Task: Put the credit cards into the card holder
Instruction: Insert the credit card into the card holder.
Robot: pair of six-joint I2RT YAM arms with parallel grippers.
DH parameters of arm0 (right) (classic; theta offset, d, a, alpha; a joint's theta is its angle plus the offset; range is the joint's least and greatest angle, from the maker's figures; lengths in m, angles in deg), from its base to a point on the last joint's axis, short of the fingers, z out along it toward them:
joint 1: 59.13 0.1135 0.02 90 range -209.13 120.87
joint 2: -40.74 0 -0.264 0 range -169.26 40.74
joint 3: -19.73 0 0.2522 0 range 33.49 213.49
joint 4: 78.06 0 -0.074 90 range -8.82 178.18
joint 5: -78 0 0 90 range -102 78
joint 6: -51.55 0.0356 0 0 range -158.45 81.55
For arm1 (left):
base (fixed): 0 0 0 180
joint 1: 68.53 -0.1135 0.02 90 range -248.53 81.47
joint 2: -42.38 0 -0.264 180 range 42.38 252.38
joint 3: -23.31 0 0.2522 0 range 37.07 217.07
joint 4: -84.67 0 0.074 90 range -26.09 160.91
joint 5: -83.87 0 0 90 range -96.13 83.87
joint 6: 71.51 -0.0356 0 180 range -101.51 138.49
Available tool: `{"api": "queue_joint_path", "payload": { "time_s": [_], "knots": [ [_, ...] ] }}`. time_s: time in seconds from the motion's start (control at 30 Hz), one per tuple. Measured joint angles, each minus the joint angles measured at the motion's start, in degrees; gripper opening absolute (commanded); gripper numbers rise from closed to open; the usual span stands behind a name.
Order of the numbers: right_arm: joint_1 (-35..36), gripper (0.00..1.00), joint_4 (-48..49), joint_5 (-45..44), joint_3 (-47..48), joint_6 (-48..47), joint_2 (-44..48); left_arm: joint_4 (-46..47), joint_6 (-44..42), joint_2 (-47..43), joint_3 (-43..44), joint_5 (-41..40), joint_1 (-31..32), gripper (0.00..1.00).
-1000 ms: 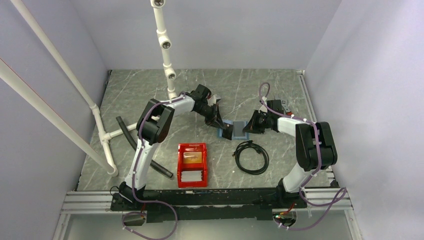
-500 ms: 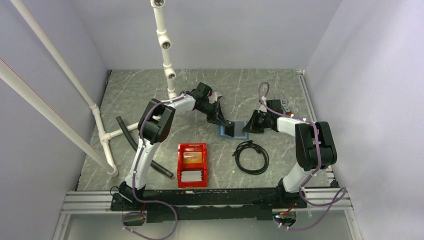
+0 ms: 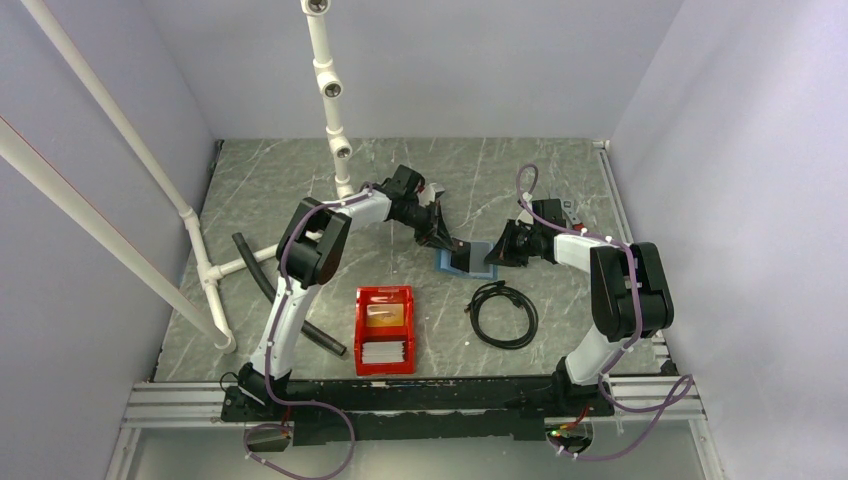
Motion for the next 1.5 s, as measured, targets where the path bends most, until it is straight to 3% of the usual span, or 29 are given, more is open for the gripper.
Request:
{"api": "queue_joint_path", "payload": {
  "time_s": [0.67, 0.97, 1.5],
  "knots": [
    [0.2, 0.00, 0.0, 0.0, 0.2, 0.0, -0.1, -2.0, -2.7, -0.1, -2.9, 3.6, 0.0, 0.00],
    [0.2, 0.00, -0.1, 0.0, 0.2, 0.0, -0.2, -8.0, -4.3, -0.1, 0.5, -0.5, 0.0, 0.00],
    [0.3, 0.00, -0.1, 0.0, 0.4, 0.0, -0.4, -8.5, -4.5, 1.4, 4.5, -0.2, 1.2, 0.00]
  ]
}}
